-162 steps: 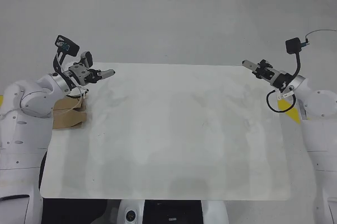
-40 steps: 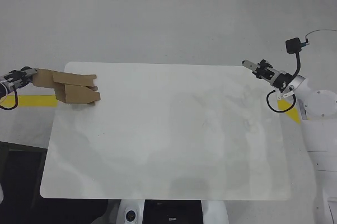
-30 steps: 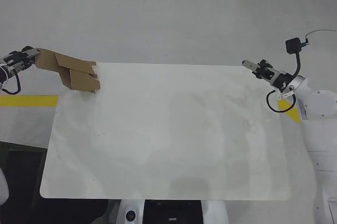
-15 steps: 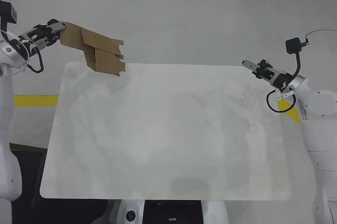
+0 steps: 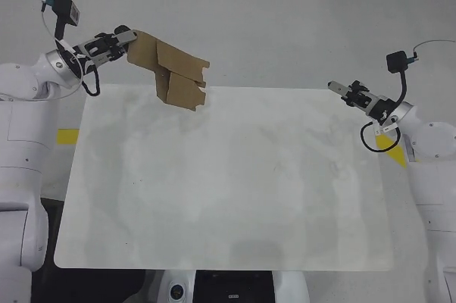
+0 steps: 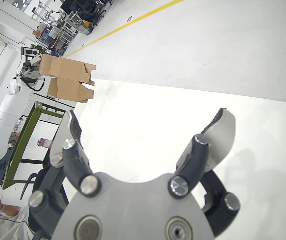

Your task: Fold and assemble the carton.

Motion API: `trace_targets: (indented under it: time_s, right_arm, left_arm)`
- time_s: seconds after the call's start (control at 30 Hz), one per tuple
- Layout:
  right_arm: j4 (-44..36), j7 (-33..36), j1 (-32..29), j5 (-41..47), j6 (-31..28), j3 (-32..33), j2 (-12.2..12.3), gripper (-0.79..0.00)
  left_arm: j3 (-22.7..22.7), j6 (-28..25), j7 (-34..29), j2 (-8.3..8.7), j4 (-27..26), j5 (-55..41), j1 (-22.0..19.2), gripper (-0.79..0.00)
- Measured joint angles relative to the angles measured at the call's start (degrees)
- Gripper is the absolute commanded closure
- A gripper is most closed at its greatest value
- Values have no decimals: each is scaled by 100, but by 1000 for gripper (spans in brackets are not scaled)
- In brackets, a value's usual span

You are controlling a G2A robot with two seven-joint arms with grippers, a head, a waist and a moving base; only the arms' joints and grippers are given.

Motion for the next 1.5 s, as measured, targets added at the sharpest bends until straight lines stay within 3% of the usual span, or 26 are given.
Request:
trace_targets:
  time_s: [0.4, 0.6, 1.13, 1.5]
  right_arm:
    - [-55, -2, -94, 160, -1, -56, -10, -785]
    - [242, 525, 88, 659, -398, -478, -74, -785]
    - [1490, 1875, 1113, 2611, -1509, -2103, -556, -785]
    - [1957, 1808, 1561, 3353, -1861, -2858, -888, -785]
  left_arm:
    - [277, -163, -442, -122, -538, -536, 211, 0]
    - [329, -348, -614, -133, -968, -714, 422, 0]
    - [250, -240, -1016, -76, -1744, -1111, 820, 0]
    - [149, 108, -1362, -22, -2316, -1755, 1112, 0]
